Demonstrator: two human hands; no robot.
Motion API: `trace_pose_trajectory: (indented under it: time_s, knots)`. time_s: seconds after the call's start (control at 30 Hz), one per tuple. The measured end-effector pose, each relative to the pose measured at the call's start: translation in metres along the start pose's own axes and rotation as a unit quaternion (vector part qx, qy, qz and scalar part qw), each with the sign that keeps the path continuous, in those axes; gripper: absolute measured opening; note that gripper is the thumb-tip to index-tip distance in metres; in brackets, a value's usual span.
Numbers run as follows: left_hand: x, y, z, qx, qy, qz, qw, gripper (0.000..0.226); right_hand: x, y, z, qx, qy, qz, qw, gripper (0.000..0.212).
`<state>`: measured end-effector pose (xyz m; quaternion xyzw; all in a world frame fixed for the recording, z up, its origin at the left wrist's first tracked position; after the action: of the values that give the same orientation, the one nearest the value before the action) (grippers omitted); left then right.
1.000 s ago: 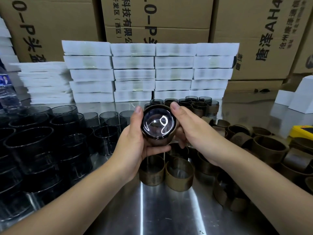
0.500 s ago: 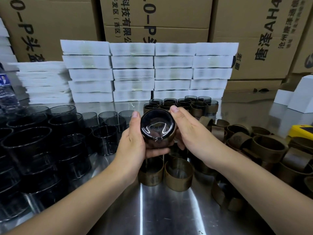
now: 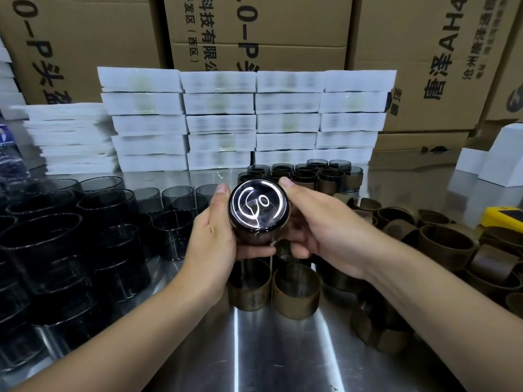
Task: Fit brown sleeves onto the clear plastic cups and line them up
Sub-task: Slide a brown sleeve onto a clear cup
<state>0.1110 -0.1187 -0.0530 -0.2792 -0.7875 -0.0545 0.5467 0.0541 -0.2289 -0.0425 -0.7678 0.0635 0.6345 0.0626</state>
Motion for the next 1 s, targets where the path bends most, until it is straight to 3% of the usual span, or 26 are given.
trace_pose_trajectory:
  time_s: [0.1, 0.17, 0.23, 0.27, 0.33, 0.4, 0.57, 0.7, 0.8, 0.87, 1.0]
  knots:
    - [0.002, 0.000, 0.000, -0.009, -0.014, 0.000, 1.000, 0.051, -0.011, -0.005, 0.006, -0.105, -0.027, -0.104, 0.989, 0.020]
    - [-0.001, 0.000, -0.002, -0.016, -0.023, -0.019, 0.999, 0.041, -0.019, 0.005, 0.006, -0.091, -0.022, -0.124, 0.988, 0.039]
    - [-0.006, 0.003, -0.003, -0.019, -0.025, -0.099, 0.995, 0.046, -0.026, 0.021, 0.002, -0.028, -0.002, -0.130, 0.991, 0.048]
    - [-0.007, 0.003, -0.003, -0.035, -0.035, -0.182, 0.982, 0.054, -0.030, 0.030, -0.001, 0.006, 0.010, -0.131, 0.991, 0.047]
    - [-0.005, -0.004, 0.003, -0.088, -0.088, -0.370, 0.921, 0.062, -0.037, 0.047, -0.013, 0.073, 0.024, -0.149, 0.986, 0.039]
    - [-0.002, -0.016, 0.013, -0.153, -0.151, -0.442, 0.871, 0.057, -0.043, 0.063, -0.029, 0.129, 0.032, -0.140, 0.981, 0.034]
    - [0.003, -0.034, 0.033, -0.279, -0.252, -0.410, 0.831, 0.038, -0.052, 0.086, -0.072, 0.212, 0.018, 0.104, 0.972, 0.036]
    - [0.003, -0.035, 0.036, -0.288, -0.260, -0.396, 0.832, 0.040, -0.038, 0.093, -0.100, 0.182, -0.022, 0.305, 0.935, 0.034]
    - [0.005, -0.037, 0.037, -0.286, -0.284, -0.397, 0.825, 0.042, -0.027, 0.096, -0.110, 0.171, -0.022, 0.432, 0.885, 0.029]
    - [0.008, -0.038, 0.039, -0.285, -0.298, -0.402, 0.817, 0.042, -0.019, 0.098, -0.114, 0.166, -0.024, 0.482, 0.860, 0.030]
    - [0.008, -0.039, 0.039, -0.296, -0.284, -0.418, 0.810, 0.054, 0.000, 0.099, -0.123, 0.147, -0.034, 0.481, 0.864, 0.029]
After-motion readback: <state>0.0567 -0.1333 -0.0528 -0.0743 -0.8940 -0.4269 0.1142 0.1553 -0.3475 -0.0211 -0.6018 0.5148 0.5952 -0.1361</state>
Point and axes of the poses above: each hand's wrist, its own z-axis away from the middle knuckle, its own y-axis out of the back of the hand, x = y × z, the point moved 7 cm from there along -z, towards the middle knuckle, and after that the axes turned 3 degrees about -z, right-handed, at the moved point
